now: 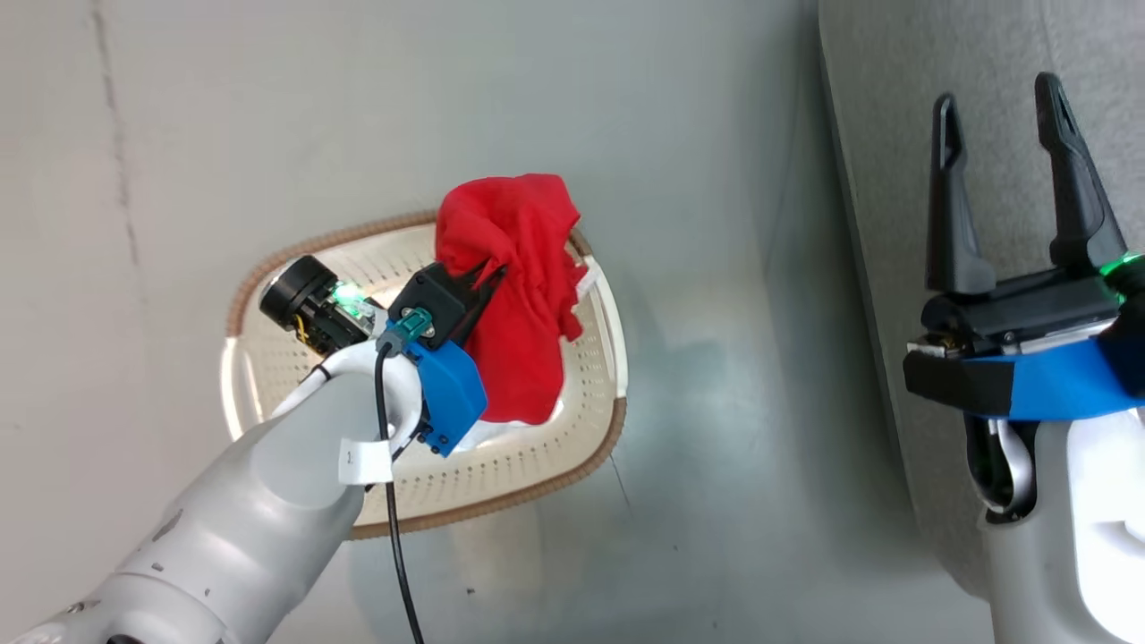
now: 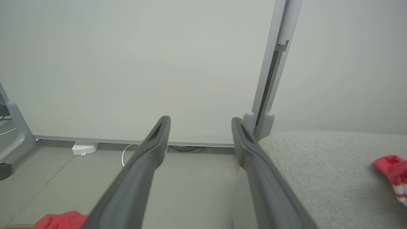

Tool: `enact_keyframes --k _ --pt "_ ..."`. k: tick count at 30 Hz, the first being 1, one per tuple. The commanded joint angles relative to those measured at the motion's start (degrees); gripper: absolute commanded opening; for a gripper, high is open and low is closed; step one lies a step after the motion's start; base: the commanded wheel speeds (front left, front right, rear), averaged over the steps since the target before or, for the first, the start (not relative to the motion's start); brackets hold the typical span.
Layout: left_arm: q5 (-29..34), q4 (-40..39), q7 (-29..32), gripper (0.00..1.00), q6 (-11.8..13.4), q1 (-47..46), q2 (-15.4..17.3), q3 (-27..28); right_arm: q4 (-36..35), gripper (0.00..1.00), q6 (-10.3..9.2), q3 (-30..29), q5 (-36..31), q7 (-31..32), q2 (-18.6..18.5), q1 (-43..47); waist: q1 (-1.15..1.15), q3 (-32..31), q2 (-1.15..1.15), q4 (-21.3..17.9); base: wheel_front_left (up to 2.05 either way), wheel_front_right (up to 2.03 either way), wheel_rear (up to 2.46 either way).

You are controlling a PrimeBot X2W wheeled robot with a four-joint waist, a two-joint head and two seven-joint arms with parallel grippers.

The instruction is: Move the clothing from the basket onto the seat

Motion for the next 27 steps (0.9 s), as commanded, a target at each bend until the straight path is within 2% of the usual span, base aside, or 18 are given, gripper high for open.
enact_keyframes --k 1,11,27 --pt "0.7 -1.5 -0.3 0.0 0.5 0.9 0.2 1.2 0.4 1.0 0.01 -0.3 -0.4 0.0 0.0 1.1 0.0 -4.3 0.0 2.0 0.0 0.0 0.0" --pt "5.9 -12.0 -0.3 0.0 1.6 6.3 0.4 9.8 2.5 1.0 0.01 -0.7 -0.4 0.0 0.0 7.0 0.0 -15.2 0.0 3.8 0.0 0.0 0.0" --pt "7.9 -19.6 -0.3 0.0 0.3 9.3 -3.5 17.4 4.9 1.0 0.01 -1.1 1.3 0.0 -0.2 16.0 0.0 -27.8 0.0 6.7 0.0 0.0 0.0"
